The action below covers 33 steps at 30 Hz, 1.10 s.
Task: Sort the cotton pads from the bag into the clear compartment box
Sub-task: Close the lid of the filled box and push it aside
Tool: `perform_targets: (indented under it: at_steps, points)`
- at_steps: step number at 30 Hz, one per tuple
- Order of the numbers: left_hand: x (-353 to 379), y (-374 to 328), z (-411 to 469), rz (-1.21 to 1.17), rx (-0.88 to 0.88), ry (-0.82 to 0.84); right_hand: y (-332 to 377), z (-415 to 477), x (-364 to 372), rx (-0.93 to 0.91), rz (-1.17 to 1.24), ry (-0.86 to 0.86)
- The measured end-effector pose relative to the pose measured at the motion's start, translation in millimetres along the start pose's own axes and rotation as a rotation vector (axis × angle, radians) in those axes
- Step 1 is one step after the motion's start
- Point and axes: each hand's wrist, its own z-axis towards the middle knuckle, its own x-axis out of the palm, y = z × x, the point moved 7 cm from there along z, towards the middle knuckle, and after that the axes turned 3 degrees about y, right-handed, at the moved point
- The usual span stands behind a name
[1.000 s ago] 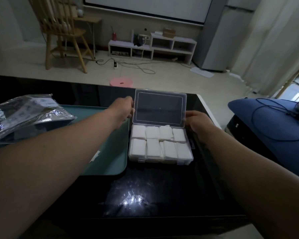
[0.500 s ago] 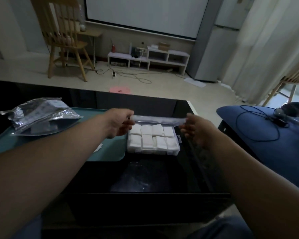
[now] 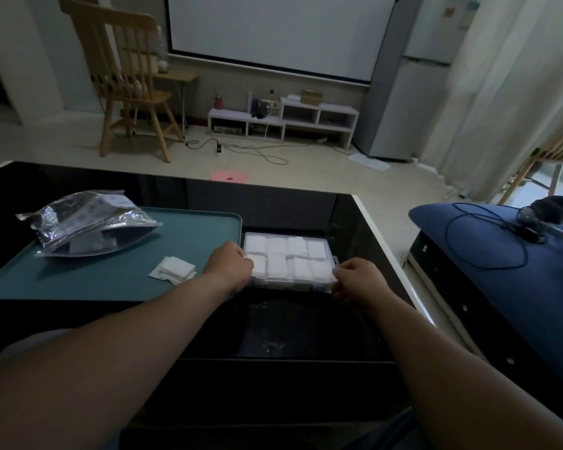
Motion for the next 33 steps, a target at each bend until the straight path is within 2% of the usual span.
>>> perform_targets:
  at_steps: [5, 10, 14, 17, 22, 27, 33]
  points:
    - [5.3, -3.2, 3.0, 0.041, 0.038, -0.001, -2.7, 6.7, 1.9, 0.009, -0.027, -0.036]
    - [12.6, -3.0, 7.5, 0.076, 0.106, 0.086, -2.4, 6.9, 2.7, -0.014, -0.1, -0.045]
    - [14.4, -15.1, 1.3, 0.366, 0.254, 0.032, 15.8, 0.8, 4.2, -0.186, -0.369, -0.122]
    - [25.6, -28.9, -14.9, 0.602, 0.383, 0.01, 25.9, -8.1, 22.9, -0.298, -0.62, -0.079]
    - [45.4, -35.2, -28.0, 0.823, 0.354, 0.028, 22.0, -14.6, 42.8, -0.291, -0.787, -0.039]
    - [53.8, -34.3, -26.0, 0.795, 0.291, -0.016, 20.8, -12.7, 48.4, -0.29, -0.793, -0.09]
    - [61.8, -37.8, -29.7, 0.72, 0.202, -0.055, 19.9, -16.1, 61.6, -0.204, -0.709, -0.159]
